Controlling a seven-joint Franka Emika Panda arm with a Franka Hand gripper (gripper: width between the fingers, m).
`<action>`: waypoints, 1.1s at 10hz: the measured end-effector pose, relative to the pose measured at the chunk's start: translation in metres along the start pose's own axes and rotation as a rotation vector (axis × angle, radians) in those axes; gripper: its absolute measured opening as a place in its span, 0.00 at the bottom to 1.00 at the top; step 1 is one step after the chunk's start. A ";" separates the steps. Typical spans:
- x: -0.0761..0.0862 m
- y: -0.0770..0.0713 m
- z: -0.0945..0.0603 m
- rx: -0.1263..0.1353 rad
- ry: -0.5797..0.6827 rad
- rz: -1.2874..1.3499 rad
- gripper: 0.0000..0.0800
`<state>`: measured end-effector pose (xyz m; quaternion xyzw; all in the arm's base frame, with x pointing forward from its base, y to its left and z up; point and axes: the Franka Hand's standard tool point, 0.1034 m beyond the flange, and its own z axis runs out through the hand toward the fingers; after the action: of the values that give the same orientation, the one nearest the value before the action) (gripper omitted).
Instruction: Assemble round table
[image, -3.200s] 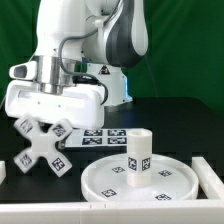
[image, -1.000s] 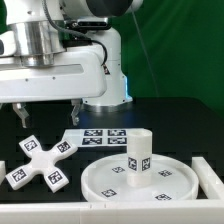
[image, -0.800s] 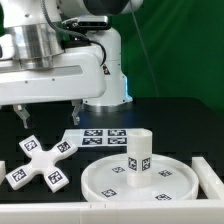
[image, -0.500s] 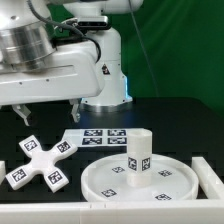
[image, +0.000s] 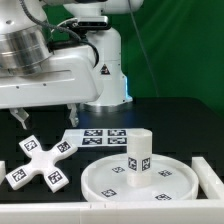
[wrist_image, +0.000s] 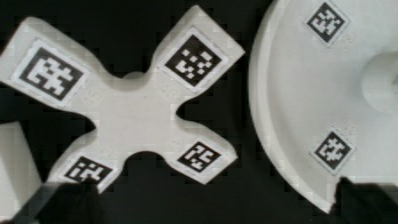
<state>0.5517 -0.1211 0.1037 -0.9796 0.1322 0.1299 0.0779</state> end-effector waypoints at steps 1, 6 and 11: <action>0.009 0.007 0.001 -0.008 -0.046 -0.001 0.81; 0.030 0.019 -0.003 -0.016 -0.065 -0.012 0.81; 0.030 0.026 0.017 -0.026 -0.083 -0.069 0.81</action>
Offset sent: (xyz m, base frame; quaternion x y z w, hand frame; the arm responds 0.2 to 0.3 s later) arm 0.0000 0.0000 0.0000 0.0000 0.0000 0.0000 1.0000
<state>0.5681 -0.1501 0.0767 -0.9783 0.0933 0.1693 0.0752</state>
